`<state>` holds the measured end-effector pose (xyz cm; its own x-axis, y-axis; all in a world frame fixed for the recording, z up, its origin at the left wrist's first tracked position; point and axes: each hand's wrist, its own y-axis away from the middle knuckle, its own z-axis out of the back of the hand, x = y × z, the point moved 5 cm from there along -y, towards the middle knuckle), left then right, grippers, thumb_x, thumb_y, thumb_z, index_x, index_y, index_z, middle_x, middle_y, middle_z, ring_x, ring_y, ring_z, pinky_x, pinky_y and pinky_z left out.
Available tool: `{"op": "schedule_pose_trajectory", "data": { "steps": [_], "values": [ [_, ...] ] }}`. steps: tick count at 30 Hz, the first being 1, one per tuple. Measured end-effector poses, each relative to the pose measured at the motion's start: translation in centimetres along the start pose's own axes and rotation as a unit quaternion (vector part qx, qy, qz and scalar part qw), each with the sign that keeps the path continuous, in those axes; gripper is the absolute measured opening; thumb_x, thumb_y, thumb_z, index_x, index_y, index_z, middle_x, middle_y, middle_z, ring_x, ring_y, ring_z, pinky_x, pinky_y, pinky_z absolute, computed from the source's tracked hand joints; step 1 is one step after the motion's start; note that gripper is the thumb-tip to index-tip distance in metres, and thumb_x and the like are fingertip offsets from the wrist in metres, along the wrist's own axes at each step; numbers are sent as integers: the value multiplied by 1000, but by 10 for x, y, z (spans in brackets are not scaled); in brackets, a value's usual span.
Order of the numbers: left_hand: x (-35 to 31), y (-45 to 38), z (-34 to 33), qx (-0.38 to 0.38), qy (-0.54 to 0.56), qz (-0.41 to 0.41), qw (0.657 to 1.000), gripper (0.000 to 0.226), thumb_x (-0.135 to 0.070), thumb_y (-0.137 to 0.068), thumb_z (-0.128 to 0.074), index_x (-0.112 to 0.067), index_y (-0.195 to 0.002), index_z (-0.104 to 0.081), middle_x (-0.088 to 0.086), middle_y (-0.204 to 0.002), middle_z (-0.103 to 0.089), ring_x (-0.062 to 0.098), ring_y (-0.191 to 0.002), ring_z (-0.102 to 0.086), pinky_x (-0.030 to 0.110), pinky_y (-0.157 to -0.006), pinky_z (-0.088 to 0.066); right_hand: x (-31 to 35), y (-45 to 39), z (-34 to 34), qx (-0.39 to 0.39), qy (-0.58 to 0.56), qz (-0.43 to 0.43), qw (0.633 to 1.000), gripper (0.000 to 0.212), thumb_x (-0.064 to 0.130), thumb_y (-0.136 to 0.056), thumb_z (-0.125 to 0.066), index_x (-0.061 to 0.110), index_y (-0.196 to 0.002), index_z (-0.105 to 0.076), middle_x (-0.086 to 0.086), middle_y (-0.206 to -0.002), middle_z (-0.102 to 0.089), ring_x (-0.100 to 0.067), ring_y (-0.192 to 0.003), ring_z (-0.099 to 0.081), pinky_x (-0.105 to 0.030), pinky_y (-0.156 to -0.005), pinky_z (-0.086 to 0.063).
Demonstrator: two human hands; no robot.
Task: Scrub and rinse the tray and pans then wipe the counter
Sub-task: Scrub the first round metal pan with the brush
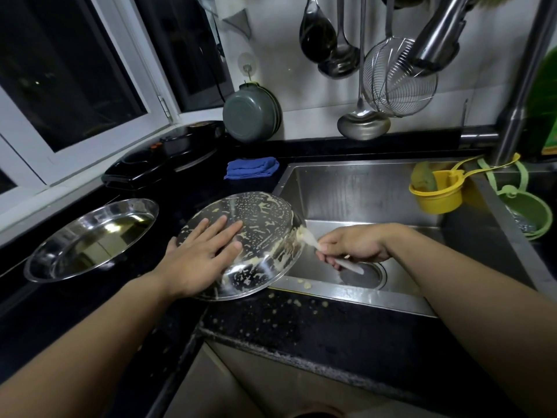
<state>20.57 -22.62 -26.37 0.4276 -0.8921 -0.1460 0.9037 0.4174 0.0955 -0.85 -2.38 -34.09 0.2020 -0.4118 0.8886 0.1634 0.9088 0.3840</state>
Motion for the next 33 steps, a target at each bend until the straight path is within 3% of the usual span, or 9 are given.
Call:
{"op": "schedule_pose_trajectory", "data": {
  "steps": [3,8,12,14,19,24,27,29,33],
  "values": [
    [0,0,0,3,4,1,1000,72,-95,-76,5,-75,-144,4,-33,-163,14,3,-153,17,66,-121,6,6,3,13,-69,-43,28,996,27,21,-110,-38,10,-92,-56,-2,-77,-53,-12,-70,-53,-28,-73,-50],
    [-7,-6,8,-18,16,29,999,62,-78,-93,-20,-59,-152,-21,-25,-167,-10,12,-157,-4,68,-121,1,13,-4,-28,79,85,21,993,25,21,-109,-41,16,-94,-60,4,-81,-56,-8,-77,-55,-20,-73,-47],
    [-35,-11,8,-78,25,44,996,52,-73,-94,-27,-49,-138,-38,-12,-144,-40,17,-142,-36,69,-118,-12,16,2,-6,-48,91,47,994,26,18,-110,-37,13,-94,-57,0,-82,-52,-10,-76,-50,-12,-63,-44],
    [-43,-10,3,-79,12,46,996,52,-72,-97,-22,-50,-143,-31,-8,-149,-36,18,-147,-28,70,-119,-8,13,4,6,-94,88,42,991,28,20,-110,-35,13,-93,-56,-2,-82,-51,-13,-75,-49,-14,-63,-45],
    [-40,-9,1,-37,-8,50,998,64,-78,-94,-9,-57,-155,-8,-11,-167,-11,17,-157,-6,68,-121,0,10,-4,-20,44,90,33,994,25,22,-109,-40,16,-95,-60,2,-83,-57,-13,-83,-55,-29,-82,-43],
    [-40,-6,-1,-28,-10,48,998,67,-81,-92,-7,-60,-155,-4,-13,-169,-7,15,-157,-4,67,-121,1,10,-7,9,-130,30,20,991,30,27,-111,-32,13,-97,-55,-1,-77,-47,-11,-64,-46,-22,-63,-44],
    [-39,-5,0,-31,-10,47,998,65,-81,-92,-8,-61,-154,-5,-14,-169,-7,14,-157,-3,66,-121,3,17,-8,-6,-29,-62,42,997,29,24,-111,-30,9,-102,-52,-1,-73,-46,-13,-64,-46,-27,-70,-50],
    [-39,-3,0,-28,-10,45,999,64,-81,-92,-8,-62,-154,-6,-14,-170,-5,13,-157,-1,65,-121,5,19,0,-9,24,-38,38,998,28,24,-111,-32,8,-105,-54,0,-74,-45,-13,-66,-46,-26,-72,-49],
    [-40,2,-1,-21,-11,35,999,63,-81,-92,-8,-64,-153,-4,-14,-171,-2,11,-157,7,65,-121,7,17,0,6,-84,-1,22,996,32,27,-111,-31,9,-106,-57,0,-73,-41,-10,-62,-42,-20,-63,-43]
  ]
}}
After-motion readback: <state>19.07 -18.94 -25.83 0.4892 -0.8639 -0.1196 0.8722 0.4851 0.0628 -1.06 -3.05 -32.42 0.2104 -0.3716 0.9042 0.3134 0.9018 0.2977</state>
